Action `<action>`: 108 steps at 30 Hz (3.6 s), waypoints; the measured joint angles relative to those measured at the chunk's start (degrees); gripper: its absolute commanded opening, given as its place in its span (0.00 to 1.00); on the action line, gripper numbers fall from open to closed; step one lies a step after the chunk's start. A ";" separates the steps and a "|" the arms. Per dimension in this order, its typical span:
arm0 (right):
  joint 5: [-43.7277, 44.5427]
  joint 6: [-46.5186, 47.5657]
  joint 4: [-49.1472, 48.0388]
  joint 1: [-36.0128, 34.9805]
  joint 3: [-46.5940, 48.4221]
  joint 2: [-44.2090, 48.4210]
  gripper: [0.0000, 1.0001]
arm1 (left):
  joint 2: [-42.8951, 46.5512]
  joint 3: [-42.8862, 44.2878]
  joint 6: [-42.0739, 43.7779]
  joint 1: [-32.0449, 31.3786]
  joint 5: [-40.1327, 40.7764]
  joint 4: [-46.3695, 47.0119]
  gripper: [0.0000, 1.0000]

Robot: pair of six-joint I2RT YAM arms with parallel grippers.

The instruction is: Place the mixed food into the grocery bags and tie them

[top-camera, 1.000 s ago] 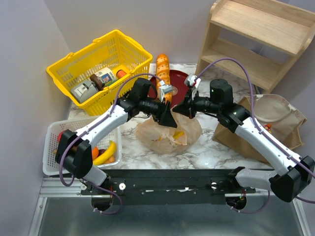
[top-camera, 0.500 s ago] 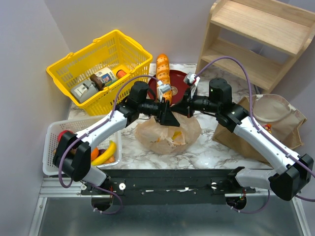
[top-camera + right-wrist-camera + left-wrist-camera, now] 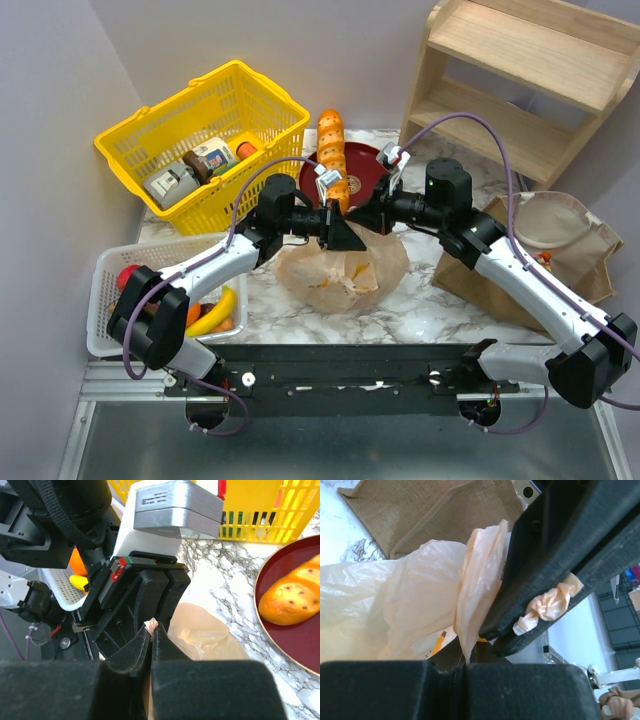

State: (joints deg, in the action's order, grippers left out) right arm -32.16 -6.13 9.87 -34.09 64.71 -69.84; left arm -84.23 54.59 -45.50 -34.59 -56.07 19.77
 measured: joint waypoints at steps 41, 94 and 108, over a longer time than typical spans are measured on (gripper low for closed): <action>-14.10 -29.44 -13.27 13.20 -8.79 -2.19 0.58 | 3.15 1.66 19.19 -0.37 3.15 -16.06 0.00; -16.11 -32.00 -18.16 12.02 -11.91 -1.57 0.01 | 7.80 4.52 27.50 -1.55 8.20 -27.28 0.85; -14.95 -30.21 -16.87 12.02 -11.91 -1.49 0.01 | 7.58 8.81 25.27 -1.55 10.08 -28.61 0.92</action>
State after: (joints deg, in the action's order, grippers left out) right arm -47.11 -36.34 -7.01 -22.06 52.80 -71.33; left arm -76.64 63.40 -20.23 -36.14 -46.00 -8.84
